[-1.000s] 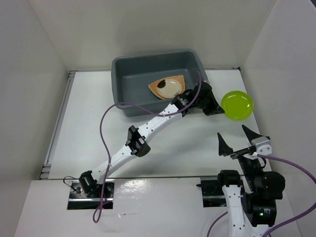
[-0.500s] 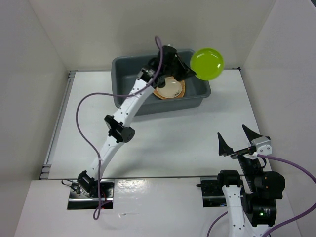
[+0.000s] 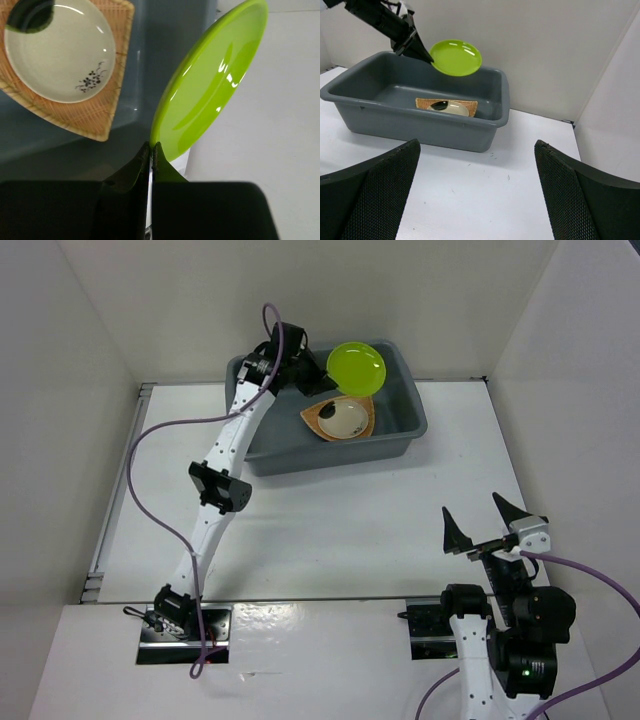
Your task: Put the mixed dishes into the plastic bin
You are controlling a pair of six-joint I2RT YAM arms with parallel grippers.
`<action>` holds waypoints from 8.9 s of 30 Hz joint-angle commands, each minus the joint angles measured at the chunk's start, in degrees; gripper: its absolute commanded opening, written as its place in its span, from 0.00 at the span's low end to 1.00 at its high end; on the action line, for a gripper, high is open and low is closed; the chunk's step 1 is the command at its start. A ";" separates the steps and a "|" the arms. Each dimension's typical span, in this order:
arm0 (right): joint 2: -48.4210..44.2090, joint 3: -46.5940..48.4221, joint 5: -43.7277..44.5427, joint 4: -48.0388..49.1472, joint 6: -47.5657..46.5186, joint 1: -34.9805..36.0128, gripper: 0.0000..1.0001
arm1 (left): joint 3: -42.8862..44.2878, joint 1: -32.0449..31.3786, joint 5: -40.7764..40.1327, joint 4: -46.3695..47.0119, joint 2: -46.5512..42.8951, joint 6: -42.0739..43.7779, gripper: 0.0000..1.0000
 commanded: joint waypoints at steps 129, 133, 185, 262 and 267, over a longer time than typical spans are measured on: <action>68.41 -3.28 24.86 -4.96 -44.03 -19.77 0.94 | -118.29 16.69 11.91 26.33 -77.61 40.55 1.00; 72.27 -2.75 24.86 -3.83 -42.98 -20.29 0.94 | -118.29 17.22 11.91 25.10 -79.81 40.56 1.00; 135.98 122.92 -3.71 -43.55 -24.77 34.98 0.00 | -129.89 10.80 -9.87 20.18 -119.53 18.59 1.00; 75.88 13.42 30.66 -40.12 -17.13 -18.53 0.98 | -99.48 18.01 8.14 34.85 -51.69 35.28 1.00; 76.41 11.49 34.87 -35.48 -21.08 -21.07 0.98 | -98.95 18.01 8.14 34.85 -51.69 35.81 1.00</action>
